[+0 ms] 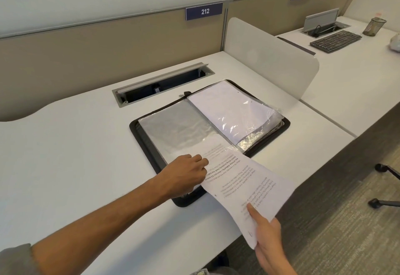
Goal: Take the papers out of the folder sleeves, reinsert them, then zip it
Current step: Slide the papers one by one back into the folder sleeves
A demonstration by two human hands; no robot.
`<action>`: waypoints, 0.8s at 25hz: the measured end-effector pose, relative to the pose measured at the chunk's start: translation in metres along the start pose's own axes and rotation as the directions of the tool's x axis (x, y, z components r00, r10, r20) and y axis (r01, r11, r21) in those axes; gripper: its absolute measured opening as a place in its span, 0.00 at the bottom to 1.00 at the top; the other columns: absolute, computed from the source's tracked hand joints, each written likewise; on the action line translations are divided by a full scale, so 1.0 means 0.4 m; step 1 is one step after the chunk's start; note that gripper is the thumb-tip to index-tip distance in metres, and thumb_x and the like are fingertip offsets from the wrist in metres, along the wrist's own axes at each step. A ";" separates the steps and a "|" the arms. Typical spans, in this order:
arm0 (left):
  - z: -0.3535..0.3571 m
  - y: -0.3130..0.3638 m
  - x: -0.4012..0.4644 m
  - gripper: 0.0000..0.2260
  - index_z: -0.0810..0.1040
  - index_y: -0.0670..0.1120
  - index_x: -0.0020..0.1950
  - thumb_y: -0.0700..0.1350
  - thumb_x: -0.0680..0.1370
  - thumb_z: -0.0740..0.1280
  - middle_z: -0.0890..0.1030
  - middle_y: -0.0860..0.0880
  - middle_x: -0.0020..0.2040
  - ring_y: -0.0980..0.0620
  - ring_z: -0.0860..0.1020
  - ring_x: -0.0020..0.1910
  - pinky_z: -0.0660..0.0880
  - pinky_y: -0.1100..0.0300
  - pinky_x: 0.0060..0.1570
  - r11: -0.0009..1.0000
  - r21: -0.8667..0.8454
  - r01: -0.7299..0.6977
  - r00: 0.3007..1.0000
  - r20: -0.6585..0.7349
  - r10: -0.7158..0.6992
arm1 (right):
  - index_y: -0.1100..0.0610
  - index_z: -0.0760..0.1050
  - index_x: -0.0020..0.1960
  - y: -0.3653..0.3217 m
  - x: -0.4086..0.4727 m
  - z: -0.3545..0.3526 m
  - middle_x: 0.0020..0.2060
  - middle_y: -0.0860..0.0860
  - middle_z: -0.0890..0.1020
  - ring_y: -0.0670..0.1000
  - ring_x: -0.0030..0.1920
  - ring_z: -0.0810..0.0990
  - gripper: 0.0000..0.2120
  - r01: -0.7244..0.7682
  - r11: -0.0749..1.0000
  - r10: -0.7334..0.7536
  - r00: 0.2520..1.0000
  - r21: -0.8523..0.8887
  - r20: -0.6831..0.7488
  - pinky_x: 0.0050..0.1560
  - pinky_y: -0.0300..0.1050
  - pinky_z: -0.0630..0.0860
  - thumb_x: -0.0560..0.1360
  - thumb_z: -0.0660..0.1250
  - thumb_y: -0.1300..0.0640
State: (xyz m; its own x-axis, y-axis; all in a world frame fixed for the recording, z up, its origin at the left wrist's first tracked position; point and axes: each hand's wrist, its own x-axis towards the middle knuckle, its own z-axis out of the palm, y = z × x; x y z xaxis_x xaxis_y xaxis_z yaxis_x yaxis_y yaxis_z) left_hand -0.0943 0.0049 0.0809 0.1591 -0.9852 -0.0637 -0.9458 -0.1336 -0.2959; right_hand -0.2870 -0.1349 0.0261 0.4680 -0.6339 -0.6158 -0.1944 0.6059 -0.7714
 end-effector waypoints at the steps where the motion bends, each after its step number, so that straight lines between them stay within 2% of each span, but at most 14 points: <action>1: 0.003 0.001 0.000 0.11 0.75 0.46 0.31 0.37 0.59 0.76 0.74 0.50 0.34 0.52 0.70 0.31 0.61 0.61 0.26 1.000 -0.016 0.003 0.999 -0.032 -0.004 | 0.57 0.73 0.67 0.000 0.010 0.026 0.54 0.52 0.83 0.55 0.54 0.81 0.20 0.002 1.000 -0.002 0.999 -0.008 0.039 0.60 0.58 0.76 0.76 0.69 0.64; 3: 0.007 0.002 -0.001 0.11 0.75 0.46 0.32 0.36 0.59 0.75 0.74 0.50 0.34 0.52 0.71 0.32 0.64 0.61 0.26 0.998 -0.045 0.034 0.994 -0.099 -0.038 | 0.55 0.73 0.67 -0.006 0.037 0.085 0.57 0.52 0.82 0.55 0.56 0.81 0.20 0.013 0.999 -0.009 0.994 -0.036 0.107 0.63 0.60 0.75 0.77 0.69 0.62; 5: 0.015 0.004 -0.004 0.10 0.78 0.45 0.37 0.36 0.61 0.75 0.76 0.50 0.35 0.51 0.74 0.33 0.67 0.60 0.27 0.990 -0.103 0.094 0.980 -0.165 -0.111 | 0.52 0.72 0.66 -0.018 0.072 0.149 0.57 0.50 0.82 0.54 0.57 0.81 0.17 0.024 0.998 -0.012 0.983 -0.062 0.181 0.61 0.57 0.77 0.78 0.67 0.60; 7: 0.020 0.005 -0.007 0.12 0.81 0.44 0.45 0.37 0.64 0.77 0.81 0.49 0.38 0.50 0.77 0.34 0.71 0.60 0.30 0.969 -0.167 0.182 0.952 -0.215 -0.216 | 0.49 0.72 0.64 -0.029 0.102 0.205 0.55 0.51 0.82 0.53 0.53 0.81 0.13 0.019 0.997 -0.001 0.973 -0.073 0.229 0.51 0.51 0.80 0.80 0.63 0.57; 9: 0.019 0.004 -0.012 0.15 0.83 0.44 0.49 0.39 0.64 0.79 0.84 0.48 0.43 0.49 0.80 0.36 0.74 0.59 0.33 0.932 -0.232 0.278 0.914 -0.236 -0.331 | 0.51 0.73 0.62 -0.029 0.117 0.235 0.49 0.53 0.83 0.52 0.45 0.80 0.11 -0.009 0.996 0.023 0.987 -0.091 0.162 0.38 0.45 0.77 0.81 0.59 0.54; 12: 0.014 0.005 -0.022 0.15 0.84 0.45 0.49 0.40 0.64 0.79 0.85 0.50 0.42 0.50 0.80 0.33 0.73 0.61 0.28 0.862 -0.341 0.375 0.857 -0.228 -0.463 | 0.54 0.74 0.59 -0.008 0.114 0.228 0.45 0.55 0.82 0.51 0.38 0.75 0.10 0.001 0.999 0.001 0.999 -0.049 0.047 0.32 0.41 0.71 0.80 0.58 0.57; 15: 0.021 0.027 -0.031 0.13 0.83 0.45 0.50 0.39 0.67 0.77 0.85 0.51 0.43 0.50 0.79 0.29 0.68 0.63 0.20 0.825 -0.395 0.405 0.825 -0.233 -0.516 | 0.54 0.76 0.58 -0.003 0.113 0.222 0.46 0.55 0.83 0.49 0.35 0.75 0.10 0.041 0.997 -0.036 0.996 -0.066 0.080 0.31 0.39 0.71 0.79 0.62 0.62; 18: 0.020 0.057 -0.027 0.13 0.83 0.44 0.51 0.40 0.67 0.77 0.85 0.50 0.44 0.49 0.80 0.29 0.70 0.63 0.21 0.831 -0.386 0.401 0.812 -0.269 -0.517 | 0.56 0.78 0.55 -0.033 0.129 0.272 0.39 0.53 0.82 0.46 0.30 0.75 0.07 0.057 0.990 -0.033 0.983 -0.132 0.180 0.29 0.39 0.70 0.79 0.64 0.63; 20: 0.014 0.075 -0.017 0.14 0.83 0.45 0.49 0.41 0.64 0.79 0.84 0.50 0.41 0.49 0.79 0.27 0.69 0.63 0.20 0.851 -0.333 0.406 0.812 -0.296 -0.503 | 0.61 0.78 0.55 -0.054 0.144 0.322 0.37 0.53 0.81 0.46 0.30 0.76 0.07 0.080 0.974 -0.028 0.972 -0.211 0.235 0.29 0.39 0.71 0.79 0.65 0.61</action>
State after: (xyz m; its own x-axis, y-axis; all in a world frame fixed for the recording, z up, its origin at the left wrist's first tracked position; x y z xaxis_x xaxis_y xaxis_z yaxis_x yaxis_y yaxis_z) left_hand -0.1221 0.0082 0.0673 0.5214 -0.7643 0.3795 -0.8345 -0.5495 0.0399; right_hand -0.1448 -0.1223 0.0280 0.6627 -0.5202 -0.5387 -0.3343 0.4383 -0.8344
